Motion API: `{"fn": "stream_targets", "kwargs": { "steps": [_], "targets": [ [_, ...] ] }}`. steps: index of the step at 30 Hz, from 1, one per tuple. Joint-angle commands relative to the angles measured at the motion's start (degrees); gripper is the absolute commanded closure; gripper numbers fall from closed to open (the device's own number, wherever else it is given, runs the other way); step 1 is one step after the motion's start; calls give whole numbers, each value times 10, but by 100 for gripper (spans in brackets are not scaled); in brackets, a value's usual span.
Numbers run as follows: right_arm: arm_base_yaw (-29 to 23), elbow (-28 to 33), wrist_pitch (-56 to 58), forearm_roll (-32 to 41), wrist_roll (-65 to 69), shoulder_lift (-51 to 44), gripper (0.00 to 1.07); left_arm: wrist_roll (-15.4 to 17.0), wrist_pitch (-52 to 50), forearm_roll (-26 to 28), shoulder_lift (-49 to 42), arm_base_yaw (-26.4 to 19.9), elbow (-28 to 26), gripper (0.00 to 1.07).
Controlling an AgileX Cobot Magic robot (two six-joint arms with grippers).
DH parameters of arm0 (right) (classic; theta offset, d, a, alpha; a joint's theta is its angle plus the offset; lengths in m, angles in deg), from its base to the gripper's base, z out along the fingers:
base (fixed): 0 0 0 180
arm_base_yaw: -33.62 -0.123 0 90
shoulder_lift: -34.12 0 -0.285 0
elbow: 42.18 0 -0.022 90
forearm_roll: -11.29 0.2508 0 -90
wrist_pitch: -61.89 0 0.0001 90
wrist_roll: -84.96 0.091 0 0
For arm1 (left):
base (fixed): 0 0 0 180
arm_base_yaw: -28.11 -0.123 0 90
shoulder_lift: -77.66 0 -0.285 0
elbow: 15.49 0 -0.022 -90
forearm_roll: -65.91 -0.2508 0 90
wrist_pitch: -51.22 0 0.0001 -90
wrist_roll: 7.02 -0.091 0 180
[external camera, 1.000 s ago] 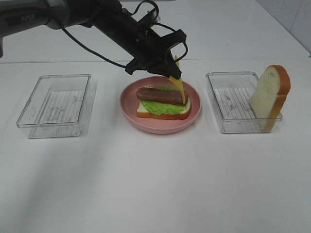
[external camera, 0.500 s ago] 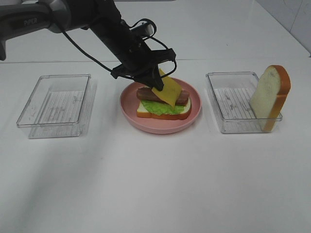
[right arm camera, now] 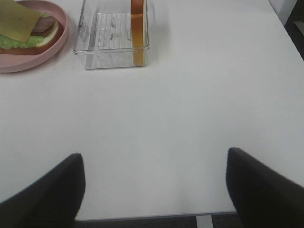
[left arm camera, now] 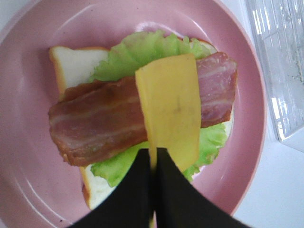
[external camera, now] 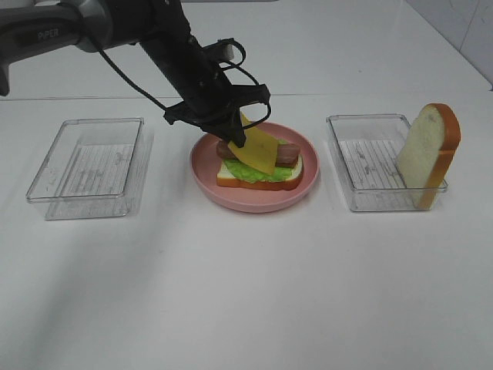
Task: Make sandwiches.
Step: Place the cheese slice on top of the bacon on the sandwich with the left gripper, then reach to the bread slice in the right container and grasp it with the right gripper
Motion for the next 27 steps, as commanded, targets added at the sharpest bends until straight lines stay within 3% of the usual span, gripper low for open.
{"fn": "stream_targets", "kwargs": {
  "steps": [1, 6, 8, 9, 10, 11, 14, 15, 16, 19, 24, 27],
  "targets": [
    [1, 2, -4, 1, 3, -12, 27, 8, -4, 1, 1, 2, -3, 107],
    [1, 2, -4, 1, 3, -12, 27, 15, -11, 1, 1, 2, -3, 100],
    [1, 2, -4, 1, 3, -12, 27, 15, -10, 1, 1, 2, -3, 71],
    [1, 2, -4, 1, 3, -12, 27, 15, -10, 1, 1, 2, -3, 71],
    [1, 2, -4, 1, 3, -12, 27, 15, -10, -2, 1, 2, -3, 59],
    [1, 2, -4, 1, 3, -12, 27, 15, -8, -9, -2, 2, -4, 35],
    [1, 2, -4, 1, 3, -12, 27, 15, -5, -11, -5, 2, -4, 26],
    [1, 2, -4, 1, 3, -12, 27, 15, 3, -22, -14, 2, -5, 9],
    [1, 2, -4, 1, 3, -12, 27, 15, 19, -44, -23, 2, -10, 4],
    [1, 2, -4, 1, 3, -12, 27, 15, 32, -57, -28, 2, -17, 4],
    [1, 2, -4, 1, 3, -12, 27, 10, 167, -112, -41, 2, -97, 4],
    [1, 2, -4, 1, 3, -12, 27, 12, 166, -147, -62, -1, -104, 4]
  ]
}}
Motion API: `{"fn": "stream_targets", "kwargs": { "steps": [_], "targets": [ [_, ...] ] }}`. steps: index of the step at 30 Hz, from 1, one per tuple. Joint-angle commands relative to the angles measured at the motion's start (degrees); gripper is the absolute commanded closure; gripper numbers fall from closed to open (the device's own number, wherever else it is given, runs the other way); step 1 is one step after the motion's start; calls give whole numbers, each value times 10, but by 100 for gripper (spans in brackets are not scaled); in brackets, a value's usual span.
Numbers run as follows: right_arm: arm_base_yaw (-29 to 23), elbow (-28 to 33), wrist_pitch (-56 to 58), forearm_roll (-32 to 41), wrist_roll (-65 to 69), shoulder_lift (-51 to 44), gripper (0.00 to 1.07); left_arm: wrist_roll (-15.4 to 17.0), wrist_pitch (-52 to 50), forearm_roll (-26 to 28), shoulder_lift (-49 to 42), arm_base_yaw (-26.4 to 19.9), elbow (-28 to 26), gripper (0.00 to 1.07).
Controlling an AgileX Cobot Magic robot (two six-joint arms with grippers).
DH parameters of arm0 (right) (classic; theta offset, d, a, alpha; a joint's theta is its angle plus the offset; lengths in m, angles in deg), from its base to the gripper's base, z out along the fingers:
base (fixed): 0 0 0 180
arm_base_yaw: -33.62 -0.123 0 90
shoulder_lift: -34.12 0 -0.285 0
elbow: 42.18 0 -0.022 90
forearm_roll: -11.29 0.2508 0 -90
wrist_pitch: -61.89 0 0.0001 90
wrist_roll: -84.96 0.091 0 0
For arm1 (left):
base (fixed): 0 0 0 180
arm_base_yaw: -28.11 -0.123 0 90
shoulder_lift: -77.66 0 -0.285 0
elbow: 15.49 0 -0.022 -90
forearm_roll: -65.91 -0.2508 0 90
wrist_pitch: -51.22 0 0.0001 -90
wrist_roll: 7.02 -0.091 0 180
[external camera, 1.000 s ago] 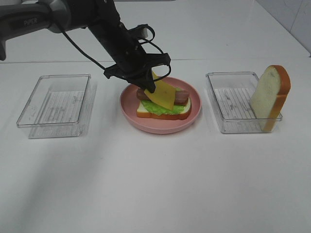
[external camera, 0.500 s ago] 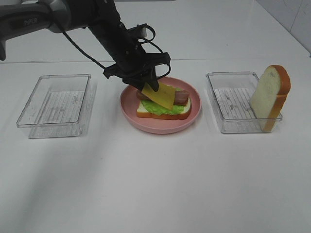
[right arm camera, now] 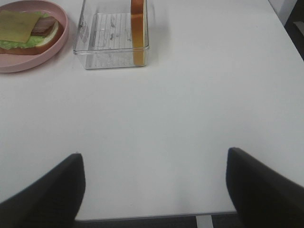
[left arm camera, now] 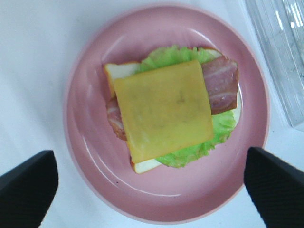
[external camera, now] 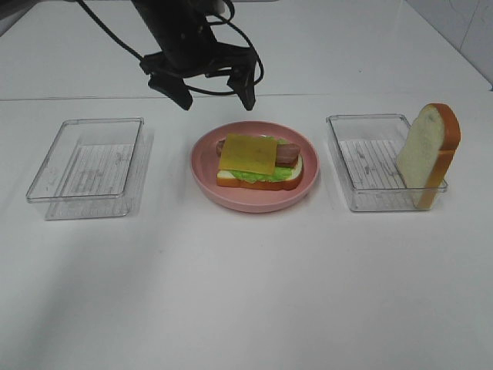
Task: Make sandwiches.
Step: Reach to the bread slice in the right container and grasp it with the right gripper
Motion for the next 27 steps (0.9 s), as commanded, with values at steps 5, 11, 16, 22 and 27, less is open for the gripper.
{"fn": "stream_targets", "kwargs": {
  "steps": [5, 11, 16, 22, 27],
  "targets": [
    [1, 2, -4, 1, 3, -12, 27, 1, 64, -69, -57, -42, -5, 4],
    [1, 2, -4, 1, 3, -12, 27, 1, 64, -73, -93, -113, 9, 4],
    [1, 2, -4, 1, 3, -12, 27, -2, 64, -73, -136, -203, 28, 4],
    [1, 2, -4, 1, 3, -12, 27, -10, 64, -67, -170, -254, 86, 4],
    [1, 2, -4, 1, 3, -12, 27, -33, 64, -68, -225, -262, 171, 4]
  ]
}}
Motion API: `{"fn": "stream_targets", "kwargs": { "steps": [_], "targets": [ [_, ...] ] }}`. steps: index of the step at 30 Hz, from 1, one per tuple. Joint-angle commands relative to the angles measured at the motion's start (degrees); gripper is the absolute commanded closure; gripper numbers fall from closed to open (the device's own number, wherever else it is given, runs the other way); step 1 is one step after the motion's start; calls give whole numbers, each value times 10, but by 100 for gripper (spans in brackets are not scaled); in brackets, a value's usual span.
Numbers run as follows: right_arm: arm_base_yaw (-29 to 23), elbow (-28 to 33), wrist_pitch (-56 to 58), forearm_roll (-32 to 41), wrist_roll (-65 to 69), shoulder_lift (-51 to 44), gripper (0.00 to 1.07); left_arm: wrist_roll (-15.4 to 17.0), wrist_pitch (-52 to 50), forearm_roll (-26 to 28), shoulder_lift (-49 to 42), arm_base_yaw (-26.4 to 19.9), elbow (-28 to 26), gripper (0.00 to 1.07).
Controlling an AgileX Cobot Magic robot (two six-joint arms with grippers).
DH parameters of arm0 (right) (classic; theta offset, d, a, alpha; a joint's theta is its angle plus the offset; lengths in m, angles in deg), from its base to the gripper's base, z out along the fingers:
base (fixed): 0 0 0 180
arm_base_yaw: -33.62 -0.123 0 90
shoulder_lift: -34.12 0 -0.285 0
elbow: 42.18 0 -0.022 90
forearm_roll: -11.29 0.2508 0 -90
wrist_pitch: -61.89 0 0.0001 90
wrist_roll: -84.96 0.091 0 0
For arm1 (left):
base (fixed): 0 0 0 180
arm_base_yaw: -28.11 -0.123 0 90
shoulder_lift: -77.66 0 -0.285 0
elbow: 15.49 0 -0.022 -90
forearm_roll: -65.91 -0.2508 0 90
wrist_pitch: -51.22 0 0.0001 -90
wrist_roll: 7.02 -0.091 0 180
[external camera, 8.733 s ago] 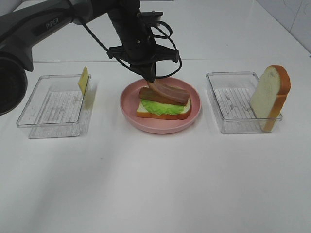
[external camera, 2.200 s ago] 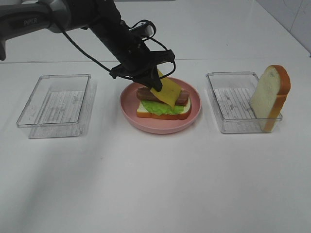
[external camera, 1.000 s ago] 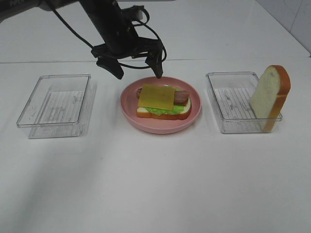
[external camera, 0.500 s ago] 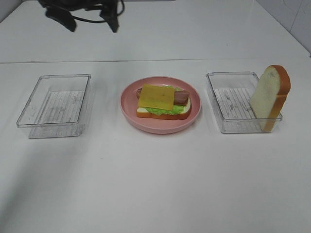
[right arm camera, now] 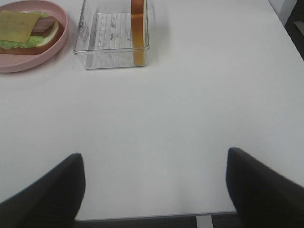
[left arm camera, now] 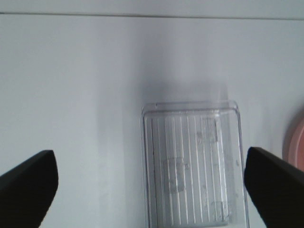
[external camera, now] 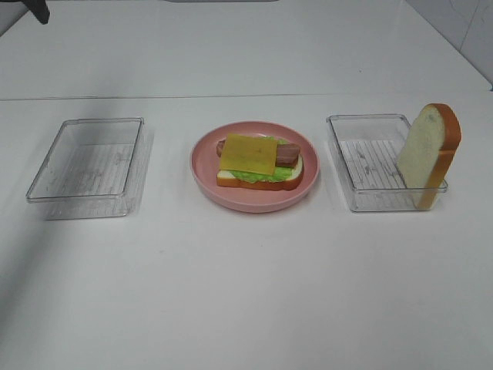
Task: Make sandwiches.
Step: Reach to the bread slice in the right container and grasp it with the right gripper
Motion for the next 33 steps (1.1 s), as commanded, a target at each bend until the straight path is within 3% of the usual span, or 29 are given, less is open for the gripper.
{"fn": "stream_targets", "kwargs": {
  "steps": [1, 2, 3, 5, 6, 7, 8, 11, 14, 16, 17, 19, 22, 23, 25, 27, 28, 29, 33],
  "targets": [
    [1, 2, -4, 1, 3, -12, 27, -11, 58, 9, -52, 3, 69, 4],
    [1, 2, -4, 1, 3, -12, 27, -11, 57, 3, -90, 4, 119, 4],
    [1, 2, -4, 1, 3, -12, 27, -11, 57, 3, -90, 4, 119, 4],
    [1, 2, -4, 1, 3, -12, 27, -7, 45, -9, -169, 5, 213, 4],
    [1, 2, -4, 1, 3, -12, 27, -7, 45, -9, -169, 5, 213, 4],
    [1, 2, -4, 1, 3, -12, 27, -7, 30, -16, -225, 5, 274, 4],
    [1, 2, -4, 1, 3, -12, 27, -7, 30, -16, -225, 5, 274, 4],
    [1, 2, -4, 1, 3, -12, 27, -11, 3, -21, -381, 5, 437, 4],
    [1, 2, -4, 1, 3, -12, 27, -11, -3, -22, -416, 5, 469, 4],
    [1, 2, -4, 1, 3, -12, 27, -11, -18, -23, -552, 5, 573, 4],
    [1, 2, -4, 1, 3, -12, 27, -11, -18, -23, -552, 5, 573, 4],
    [1, 2, -4, 1, 3, -12, 27, -11, -20, -23, -651, 5, 646, 4],
    [1, 2, -4, 1, 3, -12, 27, -11, -20, -23, -688, 5, 663, 4],
    [1, 2, -4, 1, 3, -12, 27, -11, -21, -25, -758, 5, 704, 4],
    [1, 2, -4, 1, 3, -12, 27, -11, -21, -25, -787, 5, 720, 4],
    [1, 2, -4, 1, 3, -12, 27, -11, -25, -27, -888, 5, 773, 4],
    [1, 2, -4, 1, 3, -12, 27, -11, -25, -27, -888, 5, 773, 4],
    [1, 2, -4, 1, 3, -12, 27, -11, -28, -27, -955, 5, 806, 4],
    [1, 2, -4, 1, 3, -12, 27, -11, -31, -26, -1063, 5, 849, 4]
  ]
}}
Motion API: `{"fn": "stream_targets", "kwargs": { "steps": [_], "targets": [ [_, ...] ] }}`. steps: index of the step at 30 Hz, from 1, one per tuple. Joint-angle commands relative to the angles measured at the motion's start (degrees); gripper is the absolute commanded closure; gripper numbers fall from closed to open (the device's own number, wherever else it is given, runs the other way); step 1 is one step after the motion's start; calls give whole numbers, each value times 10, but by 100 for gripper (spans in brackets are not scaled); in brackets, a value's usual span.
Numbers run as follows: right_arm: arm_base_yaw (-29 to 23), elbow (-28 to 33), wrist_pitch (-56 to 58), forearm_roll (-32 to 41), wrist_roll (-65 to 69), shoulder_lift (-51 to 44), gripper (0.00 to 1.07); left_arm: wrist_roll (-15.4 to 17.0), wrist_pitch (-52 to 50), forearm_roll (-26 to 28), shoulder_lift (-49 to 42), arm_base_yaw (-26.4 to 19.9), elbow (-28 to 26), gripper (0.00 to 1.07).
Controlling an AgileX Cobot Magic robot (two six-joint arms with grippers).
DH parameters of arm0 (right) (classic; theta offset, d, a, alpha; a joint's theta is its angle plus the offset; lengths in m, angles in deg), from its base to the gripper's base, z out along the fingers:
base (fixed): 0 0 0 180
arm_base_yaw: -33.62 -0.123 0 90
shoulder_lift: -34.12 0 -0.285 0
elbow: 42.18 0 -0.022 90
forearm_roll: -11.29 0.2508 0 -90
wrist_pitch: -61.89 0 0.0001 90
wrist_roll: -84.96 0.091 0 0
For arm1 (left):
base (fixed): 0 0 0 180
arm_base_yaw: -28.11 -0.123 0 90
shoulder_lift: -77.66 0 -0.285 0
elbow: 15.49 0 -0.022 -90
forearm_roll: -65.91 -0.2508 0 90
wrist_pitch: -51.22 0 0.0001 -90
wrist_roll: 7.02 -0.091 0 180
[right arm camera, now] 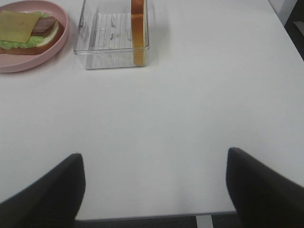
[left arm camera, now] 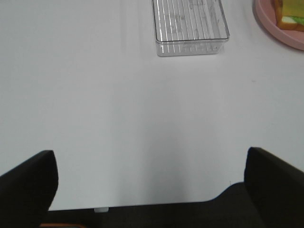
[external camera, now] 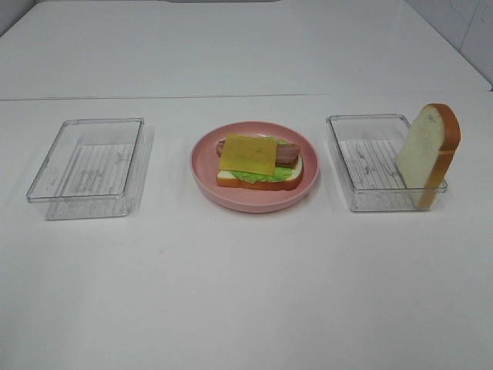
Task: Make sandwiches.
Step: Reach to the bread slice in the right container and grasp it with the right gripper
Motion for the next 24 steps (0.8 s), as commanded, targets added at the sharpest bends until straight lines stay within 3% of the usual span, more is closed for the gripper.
{"fn": "stream_targets", "kwargs": {
  "steps": [1, 3, 10, 14, 24],
  "targets": [
    [1, 2, -4, 1, 3, -12, 27, 0, -11, 2, -33, 3, 15, 4],
    [1, 2, -4, 1, 3, -12, 27, 0, -10, 9, -108, 3, 42, 4],
    [1, 2, -4, 1, 3, -12, 27, -9, -30, 33, -185, 3, 69, 4],
    [1, 2, -4, 1, 3, -12, 27, -29, -62, 74, -182, 2, 89, 4],
    [1, 2, -4, 1, 3, -11, 27, -24, -62, 74, -179, 2, 89, 4]
  ]
}}
